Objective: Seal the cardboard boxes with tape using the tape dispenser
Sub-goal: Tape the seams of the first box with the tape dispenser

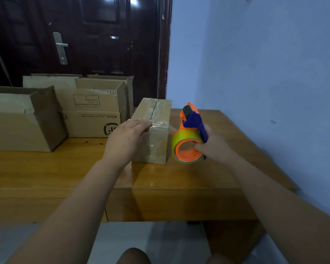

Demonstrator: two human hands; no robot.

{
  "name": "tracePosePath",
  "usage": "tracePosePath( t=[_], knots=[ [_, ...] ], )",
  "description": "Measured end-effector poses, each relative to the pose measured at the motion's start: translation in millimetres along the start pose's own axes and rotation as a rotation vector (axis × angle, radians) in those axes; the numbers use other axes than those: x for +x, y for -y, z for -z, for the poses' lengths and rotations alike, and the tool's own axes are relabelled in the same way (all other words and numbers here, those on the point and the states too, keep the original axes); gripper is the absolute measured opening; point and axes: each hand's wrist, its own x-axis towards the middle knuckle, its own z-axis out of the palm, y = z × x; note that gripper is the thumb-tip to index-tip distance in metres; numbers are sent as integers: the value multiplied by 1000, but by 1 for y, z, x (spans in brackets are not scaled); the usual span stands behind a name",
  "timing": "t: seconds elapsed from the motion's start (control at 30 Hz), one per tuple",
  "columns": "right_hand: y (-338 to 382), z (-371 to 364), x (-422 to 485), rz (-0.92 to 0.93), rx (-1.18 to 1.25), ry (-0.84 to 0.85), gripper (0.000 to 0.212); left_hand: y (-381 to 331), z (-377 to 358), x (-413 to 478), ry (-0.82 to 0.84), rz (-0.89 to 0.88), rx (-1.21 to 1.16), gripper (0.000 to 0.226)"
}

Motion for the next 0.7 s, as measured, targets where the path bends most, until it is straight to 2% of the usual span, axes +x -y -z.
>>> tracePosePath(
  t=[0.17, 0.23, 0.33, 0.5, 0.6, 0.7],
  knots=[
    [3, 27, -12, 139, 223, 23, 93, 0, 1, -1, 25, -10, 53, 38],
    [12, 33, -18, 206, 192, -4, 90, 0, 1, 0, 10, -36, 64, 36],
    [14, 32, -16, 363, -77, -102, 78, 1, 3, 2, 18, -42, 74, 35],
    [-13, 27, -10, 315, -309, 57, 70, -2, 6, 6, 35, -32, 71, 35],
    [-17, 32, -16, 300, -218, 51, 69, -3, 7, 6, 34, -29, 79, 35],
    [-16, 50, -17, 298, 55, -82, 67, -3, 8, 6, 48, -39, 66, 36]
  ],
)
